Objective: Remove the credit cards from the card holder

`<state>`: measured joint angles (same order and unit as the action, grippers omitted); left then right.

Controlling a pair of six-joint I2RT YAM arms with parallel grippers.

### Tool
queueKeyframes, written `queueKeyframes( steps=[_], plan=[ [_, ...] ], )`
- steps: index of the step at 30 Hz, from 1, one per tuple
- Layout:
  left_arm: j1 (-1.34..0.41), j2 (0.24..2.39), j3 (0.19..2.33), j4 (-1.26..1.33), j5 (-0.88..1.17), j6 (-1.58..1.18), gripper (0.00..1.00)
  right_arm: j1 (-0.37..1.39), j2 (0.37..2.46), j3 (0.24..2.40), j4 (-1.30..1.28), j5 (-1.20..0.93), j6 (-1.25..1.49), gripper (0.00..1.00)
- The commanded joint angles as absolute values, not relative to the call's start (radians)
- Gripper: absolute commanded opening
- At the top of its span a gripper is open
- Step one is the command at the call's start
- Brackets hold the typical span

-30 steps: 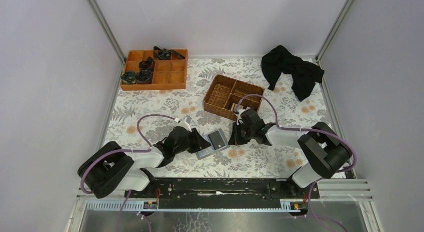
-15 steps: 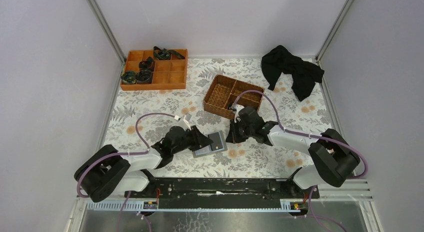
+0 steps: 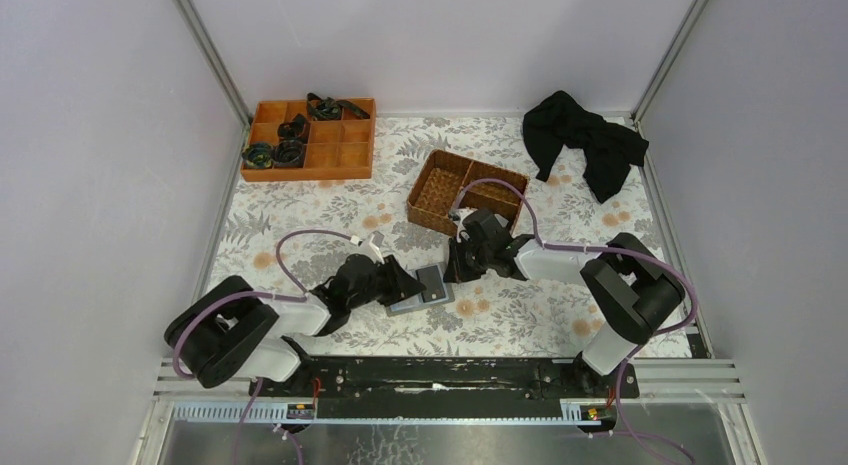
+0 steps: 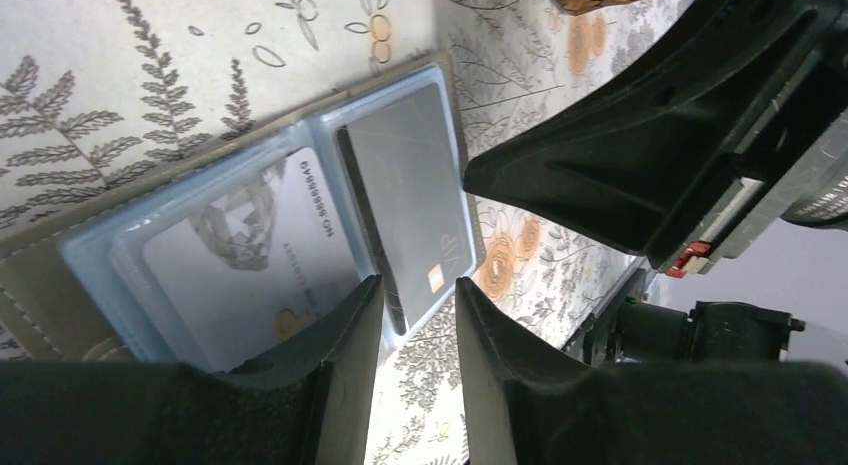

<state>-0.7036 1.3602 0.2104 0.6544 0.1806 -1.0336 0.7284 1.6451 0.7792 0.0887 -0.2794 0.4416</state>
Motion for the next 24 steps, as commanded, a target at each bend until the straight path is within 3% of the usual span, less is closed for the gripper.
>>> queueKeyframes(
  steps=[1, 10, 24],
  plan=[
    [-0.696, 1.417, 0.199, 0.734, 0.141, -1.020, 0.40, 0.732, 1.651, 0.762, 0.149, -0.315, 0.450, 0.00],
    [-0.697, 1.548, 0.179, 0.896, 0.168, -1.069, 0.42, 0.735, 1.652, 0.745, 0.167, -0.342, 0.468, 0.00],
    [-0.690, 1.578, 0.153, 1.138, 0.268, -1.173, 0.41, 0.742, 1.726, 0.727, 0.221, -0.373, 0.493, 0.00]
  ],
)
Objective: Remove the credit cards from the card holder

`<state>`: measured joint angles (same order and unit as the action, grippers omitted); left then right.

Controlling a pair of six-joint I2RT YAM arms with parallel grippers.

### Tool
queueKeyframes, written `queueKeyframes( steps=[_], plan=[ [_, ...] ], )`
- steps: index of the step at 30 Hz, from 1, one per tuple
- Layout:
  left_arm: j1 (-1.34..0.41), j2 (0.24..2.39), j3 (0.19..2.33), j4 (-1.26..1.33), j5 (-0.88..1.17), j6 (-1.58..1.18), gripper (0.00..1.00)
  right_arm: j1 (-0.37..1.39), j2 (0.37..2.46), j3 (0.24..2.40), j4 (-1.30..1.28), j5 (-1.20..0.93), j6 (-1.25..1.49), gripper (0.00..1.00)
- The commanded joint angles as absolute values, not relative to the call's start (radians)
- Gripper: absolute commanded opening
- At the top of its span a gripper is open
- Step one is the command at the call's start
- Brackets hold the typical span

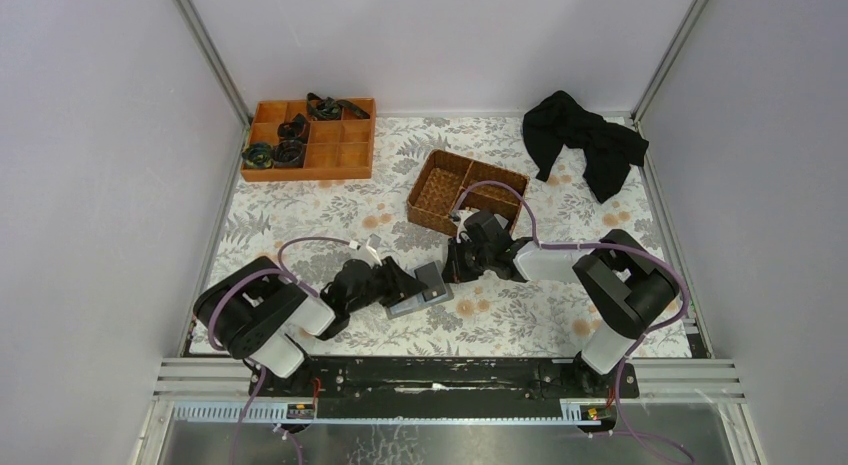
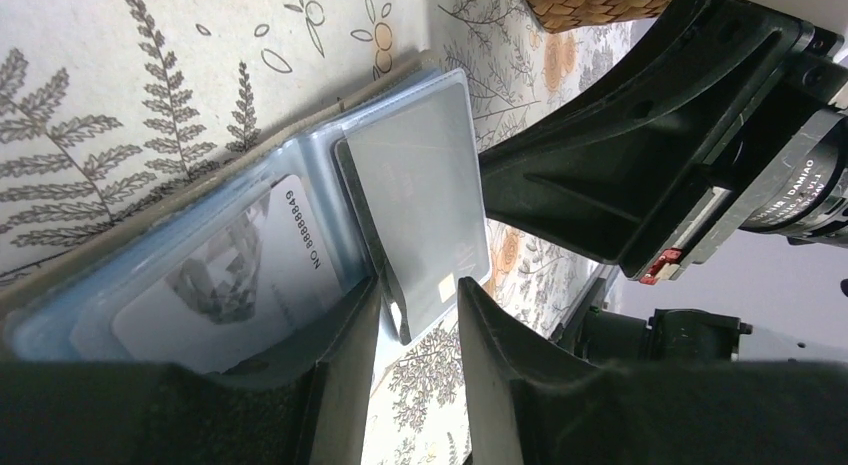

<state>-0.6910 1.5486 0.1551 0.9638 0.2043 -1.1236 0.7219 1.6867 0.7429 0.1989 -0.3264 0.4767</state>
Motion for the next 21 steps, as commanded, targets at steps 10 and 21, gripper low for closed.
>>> queueKeyframes(
  steps=[10, 21],
  plan=[
    [-0.663, 1.616, 0.135, 1.235, 0.324, -1.226, 0.40, 0.742, 1.691, 0.707, 0.205, -0.339, 0.489, 0.00],
    [-0.650, 1.520, 0.116, 1.105, 0.310, -1.174, 0.39, 0.742, 1.555, 0.790, 0.040, -0.235, 0.420, 0.00]
  ],
)
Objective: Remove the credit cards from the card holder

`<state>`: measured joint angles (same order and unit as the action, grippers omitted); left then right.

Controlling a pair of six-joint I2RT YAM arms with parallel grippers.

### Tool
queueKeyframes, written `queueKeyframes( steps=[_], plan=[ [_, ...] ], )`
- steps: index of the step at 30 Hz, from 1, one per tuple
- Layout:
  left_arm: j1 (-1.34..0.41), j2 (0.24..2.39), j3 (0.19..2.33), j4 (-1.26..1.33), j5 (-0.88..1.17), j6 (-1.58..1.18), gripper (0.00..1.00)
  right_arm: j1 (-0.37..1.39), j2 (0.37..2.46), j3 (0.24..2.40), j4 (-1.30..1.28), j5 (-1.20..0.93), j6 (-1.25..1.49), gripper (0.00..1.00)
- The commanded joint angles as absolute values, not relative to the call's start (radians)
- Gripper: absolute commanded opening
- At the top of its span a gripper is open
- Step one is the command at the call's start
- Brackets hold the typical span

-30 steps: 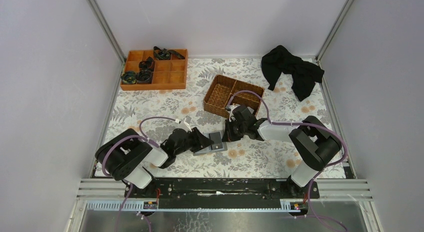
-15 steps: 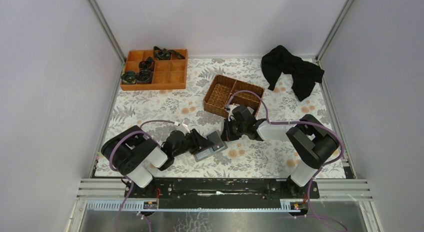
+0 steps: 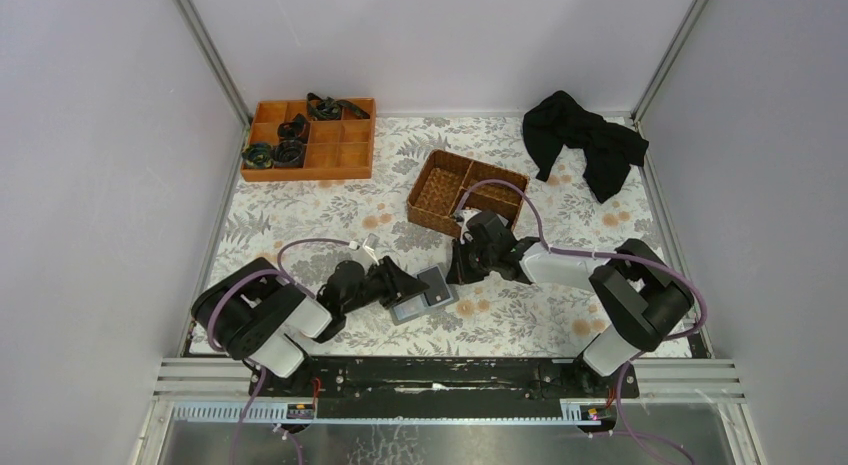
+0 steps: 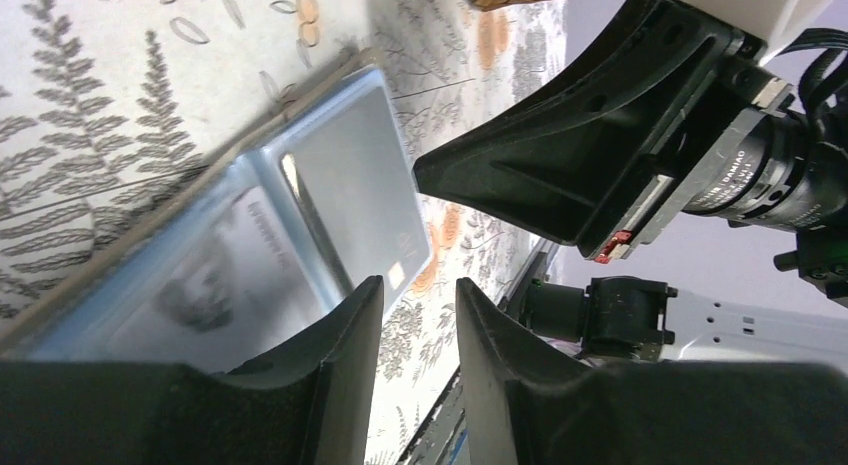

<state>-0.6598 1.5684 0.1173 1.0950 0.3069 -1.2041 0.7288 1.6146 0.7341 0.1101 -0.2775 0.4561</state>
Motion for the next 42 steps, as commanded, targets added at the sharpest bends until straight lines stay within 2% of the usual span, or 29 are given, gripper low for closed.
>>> queueKeyframes(
  steps=[1, 11, 27, 42],
  plan=[
    [-0.649, 1.507, 0.118, 1.087, 0.309, -1.167, 0.39, 0.742, 1.549, 0.794, 0.031, -0.231, 0.418, 0.00],
    [-0.646, 1.441, 0.134, 0.953, 0.285, -1.108, 0.39, 0.744, 1.517, 0.806, 0.010, -0.221, 0.414, 0.00],
    [-0.646, 1.600, 0.124, 1.111, 0.315, -1.145, 0.39, 0.779, 1.590, 0.752, 0.088, -0.242, 0.451, 0.00],
    [-0.645, 1.596, 0.127, 1.102, 0.313, -1.142, 0.39, 0.778, 1.630, 0.730, 0.128, -0.269, 0.466, 0.00]
  ],
)
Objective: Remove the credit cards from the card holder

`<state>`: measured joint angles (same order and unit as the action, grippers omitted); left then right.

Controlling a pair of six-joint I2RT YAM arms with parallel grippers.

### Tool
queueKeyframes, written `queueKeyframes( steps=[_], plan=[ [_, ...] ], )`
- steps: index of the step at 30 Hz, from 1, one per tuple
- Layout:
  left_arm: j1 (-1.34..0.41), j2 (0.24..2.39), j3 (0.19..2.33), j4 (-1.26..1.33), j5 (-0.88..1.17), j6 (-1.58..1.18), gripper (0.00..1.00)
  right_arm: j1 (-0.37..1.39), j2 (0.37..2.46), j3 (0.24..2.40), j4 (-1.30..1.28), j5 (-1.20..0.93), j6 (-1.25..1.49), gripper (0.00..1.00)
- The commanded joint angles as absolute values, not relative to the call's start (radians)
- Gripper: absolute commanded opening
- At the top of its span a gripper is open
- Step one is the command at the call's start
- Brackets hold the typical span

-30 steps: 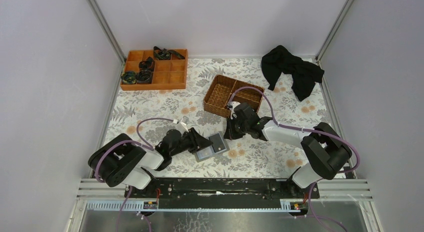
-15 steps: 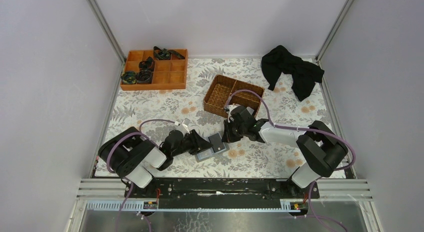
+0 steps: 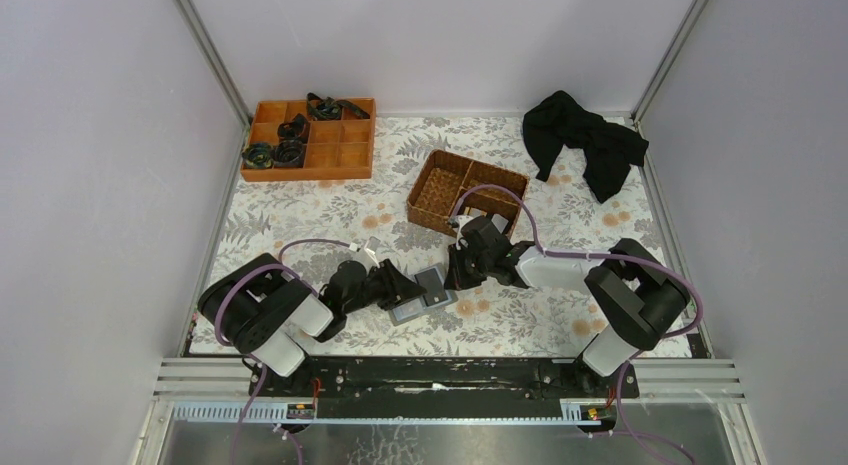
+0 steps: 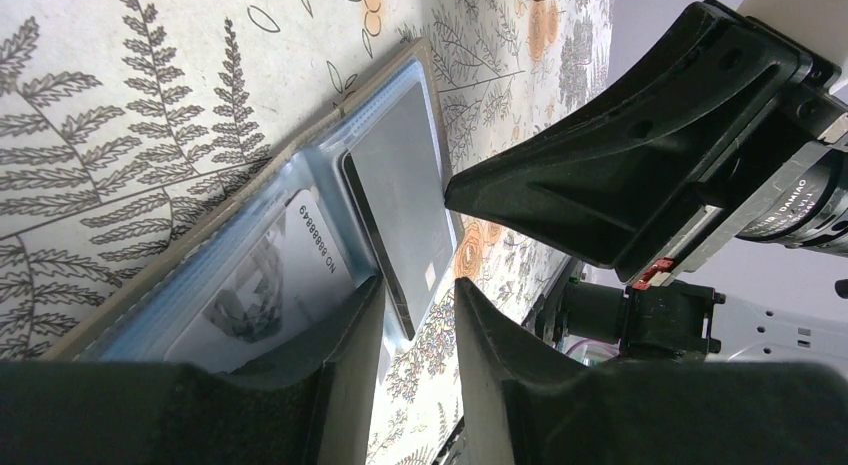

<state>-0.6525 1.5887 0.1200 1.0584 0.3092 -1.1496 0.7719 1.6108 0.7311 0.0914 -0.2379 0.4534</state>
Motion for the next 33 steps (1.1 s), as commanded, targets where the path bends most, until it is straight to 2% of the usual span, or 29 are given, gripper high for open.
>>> queueKeyframes(
  steps=[1, 33],
  plan=[
    [-0.644, 1.600, 0.126, 1.108, 0.312, -1.143, 0.39, 0.778, 1.632, 0.730, 0.131, -0.272, 0.466, 0.00],
    [-0.643, 1.590, 0.136, 1.307, 0.390, -1.239, 0.39, 0.788, 1.704, 0.718, 0.181, -0.296, 0.484, 0.00]
  ],
)
